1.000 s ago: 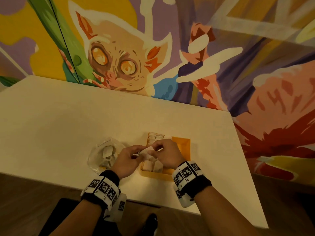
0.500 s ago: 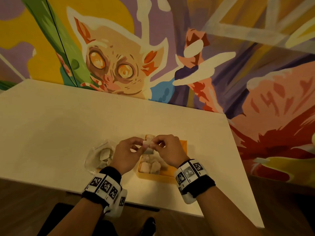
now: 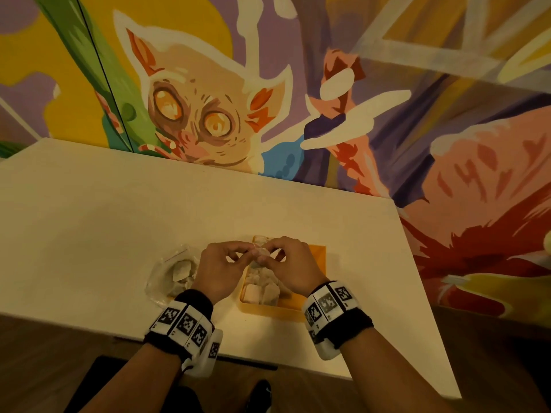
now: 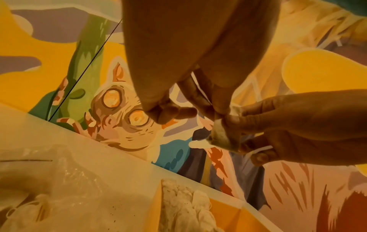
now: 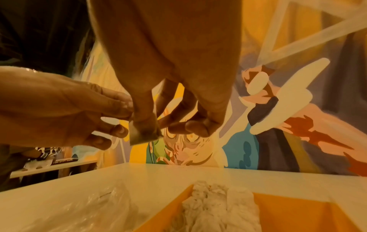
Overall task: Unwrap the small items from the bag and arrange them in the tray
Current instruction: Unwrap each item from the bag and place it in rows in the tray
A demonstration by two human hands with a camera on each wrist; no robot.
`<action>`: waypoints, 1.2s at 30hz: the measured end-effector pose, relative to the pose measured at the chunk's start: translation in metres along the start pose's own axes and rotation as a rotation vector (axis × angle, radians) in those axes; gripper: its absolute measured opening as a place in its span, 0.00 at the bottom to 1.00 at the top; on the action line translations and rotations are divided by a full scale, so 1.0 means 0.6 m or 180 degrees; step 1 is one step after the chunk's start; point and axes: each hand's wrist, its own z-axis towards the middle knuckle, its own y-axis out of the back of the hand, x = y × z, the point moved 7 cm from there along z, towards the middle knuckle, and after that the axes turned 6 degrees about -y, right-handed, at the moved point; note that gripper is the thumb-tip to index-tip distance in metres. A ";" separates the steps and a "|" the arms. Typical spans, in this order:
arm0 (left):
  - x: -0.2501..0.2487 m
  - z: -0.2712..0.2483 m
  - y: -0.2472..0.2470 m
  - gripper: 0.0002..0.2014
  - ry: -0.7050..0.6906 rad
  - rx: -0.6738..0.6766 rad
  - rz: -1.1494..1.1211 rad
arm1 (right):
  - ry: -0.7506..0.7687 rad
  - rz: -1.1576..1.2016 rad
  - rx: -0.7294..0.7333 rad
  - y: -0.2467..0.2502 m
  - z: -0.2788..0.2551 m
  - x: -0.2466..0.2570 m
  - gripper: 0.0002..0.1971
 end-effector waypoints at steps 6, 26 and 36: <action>0.007 0.006 -0.005 0.07 0.0042 0.0034 0.0007 | -0.0233 0.0057 0.0018 -0.015 0.008 -0.030 0.15; 0.169 -0.063 -0.080 0.21 0.1391 0.1093 0.1404 | -0.2220 -0.1272 0.0409 -0.057 0.014 -0.238 0.15; 0.184 -0.063 -0.084 0.19 0.1415 0.1049 0.1451 | -0.2228 -0.1591 0.0509 -0.083 0.028 -0.243 0.13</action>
